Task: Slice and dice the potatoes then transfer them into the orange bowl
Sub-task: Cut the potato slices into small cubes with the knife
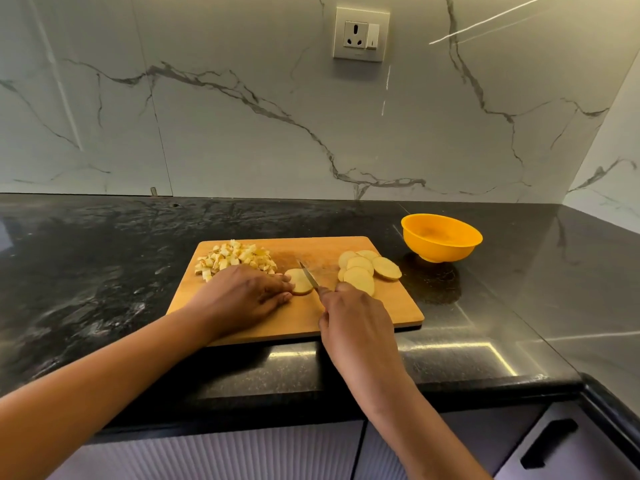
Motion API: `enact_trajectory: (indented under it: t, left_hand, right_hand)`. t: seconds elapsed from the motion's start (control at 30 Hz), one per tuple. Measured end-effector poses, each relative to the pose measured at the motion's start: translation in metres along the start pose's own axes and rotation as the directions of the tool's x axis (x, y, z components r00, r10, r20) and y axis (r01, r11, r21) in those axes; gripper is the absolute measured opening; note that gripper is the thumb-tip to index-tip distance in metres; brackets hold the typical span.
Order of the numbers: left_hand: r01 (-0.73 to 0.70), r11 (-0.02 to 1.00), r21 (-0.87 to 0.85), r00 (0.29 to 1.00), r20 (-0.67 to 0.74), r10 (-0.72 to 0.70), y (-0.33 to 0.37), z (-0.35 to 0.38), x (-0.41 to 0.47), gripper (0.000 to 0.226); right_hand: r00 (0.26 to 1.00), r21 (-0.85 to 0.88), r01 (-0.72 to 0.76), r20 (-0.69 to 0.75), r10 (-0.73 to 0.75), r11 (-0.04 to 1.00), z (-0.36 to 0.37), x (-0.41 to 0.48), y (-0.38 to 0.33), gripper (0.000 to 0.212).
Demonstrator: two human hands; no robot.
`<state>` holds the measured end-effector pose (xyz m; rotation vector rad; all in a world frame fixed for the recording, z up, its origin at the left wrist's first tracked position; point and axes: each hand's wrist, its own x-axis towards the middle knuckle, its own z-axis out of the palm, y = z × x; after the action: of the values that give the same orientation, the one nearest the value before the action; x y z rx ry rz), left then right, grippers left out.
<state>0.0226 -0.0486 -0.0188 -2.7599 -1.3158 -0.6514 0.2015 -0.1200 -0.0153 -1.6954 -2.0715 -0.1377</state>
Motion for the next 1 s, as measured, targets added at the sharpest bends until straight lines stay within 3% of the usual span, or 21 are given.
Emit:
enact_trajectory:
  t: [0.27, 0.47, 0.73, 1.0]
  left_hand:
    - [0.013, 0.997, 0.077, 0.999, -0.033, -0.01, 0.006, 0.001, 0.009, 0.034]
    - [0.027, 0.996, 0.085, 0.999, -0.043, -0.023, 0.007, 0.002, 0.01, 0.035]
    - [0.045, 0.999, 0.03, 0.997, -0.071, -0.043, 0.006, 0.002, 0.005, 0.029]
    - [0.15, 0.988, 0.036, 0.988, -0.047, -0.148, 0.006, 0.0, 0.006, 0.041]
  right_hand:
    - [0.991, -0.05, 0.039, 0.133, -0.032, 0.998, -0.005, 0.018, -0.003, 0.027]
    - [0.994, 0.017, 0.064, 0.086, -0.065, 0.998, -0.017, -0.023, 0.006, 0.039]
    - [0.998, 0.013, 0.024, 0.051, -0.025, 1.0, -0.005, -0.001, 0.0, 0.033]
    - [0.999, 0.057, 0.017, 0.036, -0.019, 0.998, -0.001, 0.007, -0.001, 0.037]
